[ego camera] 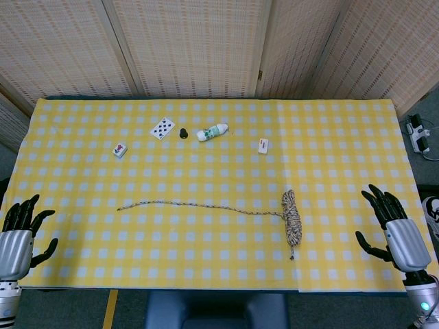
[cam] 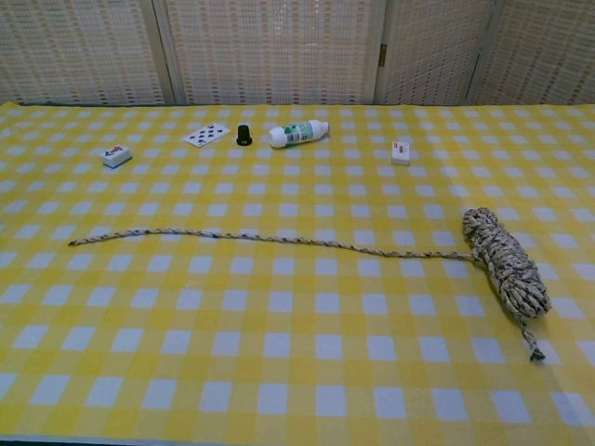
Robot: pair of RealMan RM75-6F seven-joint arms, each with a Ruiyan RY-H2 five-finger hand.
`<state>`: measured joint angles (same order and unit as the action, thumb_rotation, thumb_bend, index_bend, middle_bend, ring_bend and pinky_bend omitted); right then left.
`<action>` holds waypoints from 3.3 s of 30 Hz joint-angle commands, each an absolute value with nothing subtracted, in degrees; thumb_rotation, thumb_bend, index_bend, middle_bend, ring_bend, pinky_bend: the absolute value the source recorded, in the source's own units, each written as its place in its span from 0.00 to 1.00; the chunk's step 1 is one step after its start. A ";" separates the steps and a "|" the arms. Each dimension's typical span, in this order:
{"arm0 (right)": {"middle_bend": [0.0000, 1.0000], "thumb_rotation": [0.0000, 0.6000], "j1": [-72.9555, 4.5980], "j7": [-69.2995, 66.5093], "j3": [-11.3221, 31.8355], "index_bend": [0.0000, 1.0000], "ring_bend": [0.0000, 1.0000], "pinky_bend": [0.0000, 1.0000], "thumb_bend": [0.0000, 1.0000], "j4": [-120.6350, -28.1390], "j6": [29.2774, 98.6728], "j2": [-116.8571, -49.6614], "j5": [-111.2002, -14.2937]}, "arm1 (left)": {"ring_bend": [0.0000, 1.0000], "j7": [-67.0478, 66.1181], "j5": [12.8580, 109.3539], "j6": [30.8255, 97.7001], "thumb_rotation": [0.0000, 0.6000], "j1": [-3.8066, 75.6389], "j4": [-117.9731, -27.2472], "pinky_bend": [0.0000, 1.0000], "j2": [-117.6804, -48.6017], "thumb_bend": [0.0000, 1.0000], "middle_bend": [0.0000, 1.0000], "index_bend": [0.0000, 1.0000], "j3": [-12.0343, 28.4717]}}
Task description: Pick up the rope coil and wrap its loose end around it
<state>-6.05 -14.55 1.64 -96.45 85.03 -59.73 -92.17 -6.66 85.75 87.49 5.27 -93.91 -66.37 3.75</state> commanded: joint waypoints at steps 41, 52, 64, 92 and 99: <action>0.12 0.49 -21.84 -23.82 2.17 0.00 0.10 0.01 0.78 -96.25 51.24 -61.44 -80.05 | 0.03 -6.00 86.58 86.24 1.00 5.41 -93.80 0.00 -66.67 0.36 0.05 0.29 2.66; 0.14 0.48 -26.09 -24.54 3.10 0.00 0.10 0.01 0.78 -90.94 44.40 -66.67 -76.56 | 0.03 -6.73 86.28 84.92 1.00 6.17 -94.05 0.00 -67.01 0.36 0.05 0.29 2.68; 0.14 0.48 -32.58 -19.58 5.06 0.00 0.10 0.01 0.78 -87.37 38.04 -73.67 -73.84 | 0.03 -6.86 85.85 84.22 1.00 6.62 -93.90 0.00 -67.10 0.36 0.05 0.29 2.75; 0.00 0.95 -30.45 17.76 1.54 0.00 0.04 0.02 0.24 -98.48 54.31 -71.80 -67.73 | 0.03 -2.73 86.75 85.36 1.00 5.81 -91.72 0.00 -67.44 0.36 0.05 0.30 2.05; 0.01 1.00 -31.09 21.60 1.86 0.00 0.08 0.05 0.24 -93.90 55.44 -76.39 -66.42 | 0.03 -2.69 87.00 85.71 1.00 5.65 -91.89 0.00 -67.17 0.36 0.05 0.30 1.98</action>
